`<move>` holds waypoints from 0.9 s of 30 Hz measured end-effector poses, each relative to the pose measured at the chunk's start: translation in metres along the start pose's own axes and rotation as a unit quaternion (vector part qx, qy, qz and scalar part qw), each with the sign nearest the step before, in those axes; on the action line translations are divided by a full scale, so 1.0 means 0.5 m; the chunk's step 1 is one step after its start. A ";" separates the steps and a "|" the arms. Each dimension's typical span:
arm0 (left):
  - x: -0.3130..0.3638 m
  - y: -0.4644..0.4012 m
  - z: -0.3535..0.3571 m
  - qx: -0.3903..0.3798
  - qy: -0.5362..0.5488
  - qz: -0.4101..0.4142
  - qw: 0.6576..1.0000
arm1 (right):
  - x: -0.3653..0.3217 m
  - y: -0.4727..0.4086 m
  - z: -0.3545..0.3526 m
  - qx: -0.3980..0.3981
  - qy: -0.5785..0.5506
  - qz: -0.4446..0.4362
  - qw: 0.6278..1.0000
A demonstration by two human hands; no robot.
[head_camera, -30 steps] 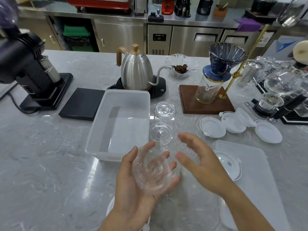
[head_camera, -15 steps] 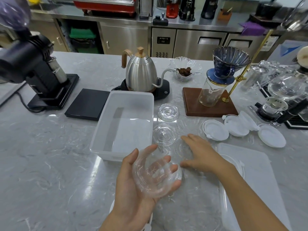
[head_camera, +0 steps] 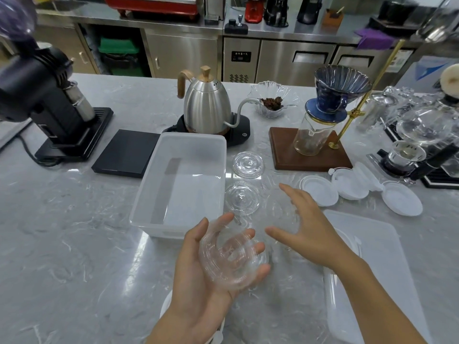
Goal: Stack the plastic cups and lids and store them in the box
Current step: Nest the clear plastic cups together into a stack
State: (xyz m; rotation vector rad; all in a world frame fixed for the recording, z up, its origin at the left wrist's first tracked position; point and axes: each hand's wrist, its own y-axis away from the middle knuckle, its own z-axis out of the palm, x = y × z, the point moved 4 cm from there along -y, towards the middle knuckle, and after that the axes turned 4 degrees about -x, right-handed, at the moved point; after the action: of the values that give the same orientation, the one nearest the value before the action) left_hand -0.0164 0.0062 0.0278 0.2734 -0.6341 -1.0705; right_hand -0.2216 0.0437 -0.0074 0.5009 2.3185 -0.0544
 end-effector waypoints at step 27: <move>-0.013 -0.010 0.008 -0.014 0.039 0.022 0.999 | -0.173 0.119 0.063 -0.028 -0.235 -0.108 0.965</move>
State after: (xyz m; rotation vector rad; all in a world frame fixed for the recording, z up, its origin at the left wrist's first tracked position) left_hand -0.0244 0.0099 0.0262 0.2751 -0.5524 -1.0207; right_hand -0.1229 0.0635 0.0358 0.1768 1.8900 -0.1923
